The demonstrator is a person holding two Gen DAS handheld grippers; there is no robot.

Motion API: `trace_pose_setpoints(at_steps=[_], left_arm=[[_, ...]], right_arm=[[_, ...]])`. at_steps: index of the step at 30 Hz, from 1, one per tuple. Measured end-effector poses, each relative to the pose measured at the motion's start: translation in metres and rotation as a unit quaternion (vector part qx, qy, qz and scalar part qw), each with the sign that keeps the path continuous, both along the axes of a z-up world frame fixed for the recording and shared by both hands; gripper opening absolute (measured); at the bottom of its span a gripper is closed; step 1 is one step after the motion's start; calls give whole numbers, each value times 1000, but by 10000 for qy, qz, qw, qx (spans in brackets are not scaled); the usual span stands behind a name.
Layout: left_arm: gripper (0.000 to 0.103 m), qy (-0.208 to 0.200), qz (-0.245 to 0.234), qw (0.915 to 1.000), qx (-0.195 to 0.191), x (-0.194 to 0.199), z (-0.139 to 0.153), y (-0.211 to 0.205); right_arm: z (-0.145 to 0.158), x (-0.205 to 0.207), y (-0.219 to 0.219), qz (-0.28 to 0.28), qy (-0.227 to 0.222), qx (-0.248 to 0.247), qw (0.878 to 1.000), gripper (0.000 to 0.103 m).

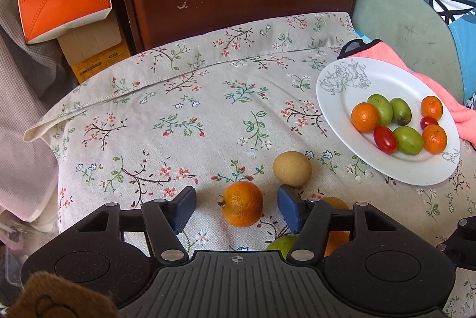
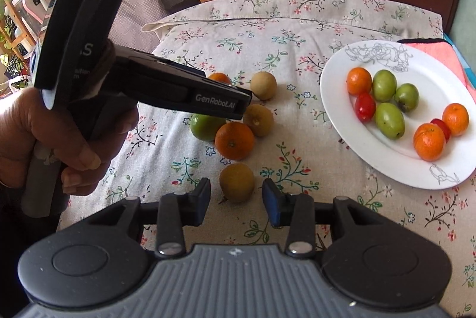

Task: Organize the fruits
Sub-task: 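Close the left tool on a mandarin while the right tool grasps a brown kiwi, then lift the mandarin and brown kiwi and carry both over the plate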

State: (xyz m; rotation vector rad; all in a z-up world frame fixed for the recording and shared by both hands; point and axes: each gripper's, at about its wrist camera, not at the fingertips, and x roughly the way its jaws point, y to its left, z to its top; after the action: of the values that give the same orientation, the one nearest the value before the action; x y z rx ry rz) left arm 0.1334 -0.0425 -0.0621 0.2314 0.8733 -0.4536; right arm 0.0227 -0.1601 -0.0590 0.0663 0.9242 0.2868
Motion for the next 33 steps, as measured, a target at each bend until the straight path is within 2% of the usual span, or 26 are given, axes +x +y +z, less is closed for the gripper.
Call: trace_pose_setpoints(at_steps=[3, 5, 7, 10, 20, 25, 33], left_arm=[[53, -30, -32, 10000, -11, -1, 0, -1], [41, -39, -90, 9999, -22, -2, 1, -2], [34, -20, -133, 9999, -52, -3, 1, -2], [26, -51, -164, 9999, -4, -5, 2, -4], [25, -3, 23, 9998, -190, -3, 10, 3], [25, -216, 32, 9990, -377, -7, 25, 4], [25, -434, -96, 9943, -971, -14, 51, -2]], right_arm=[[-1, -1, 4, 62, -83, -148, 9998, 38], [-2, -3, 7, 105, -169, -316, 9993, 33], [-3, -4, 11, 166, -266, -523, 9981, 26], [-3, -5, 11, 171, -279, -538, 9980, 26], [12, 1, -2, -63, -368, -257, 9990, 26], [24, 5, -16, -311, -495, -78, 9983, 26], [54, 9, -50, -834, -883, 234, 9923, 26]])
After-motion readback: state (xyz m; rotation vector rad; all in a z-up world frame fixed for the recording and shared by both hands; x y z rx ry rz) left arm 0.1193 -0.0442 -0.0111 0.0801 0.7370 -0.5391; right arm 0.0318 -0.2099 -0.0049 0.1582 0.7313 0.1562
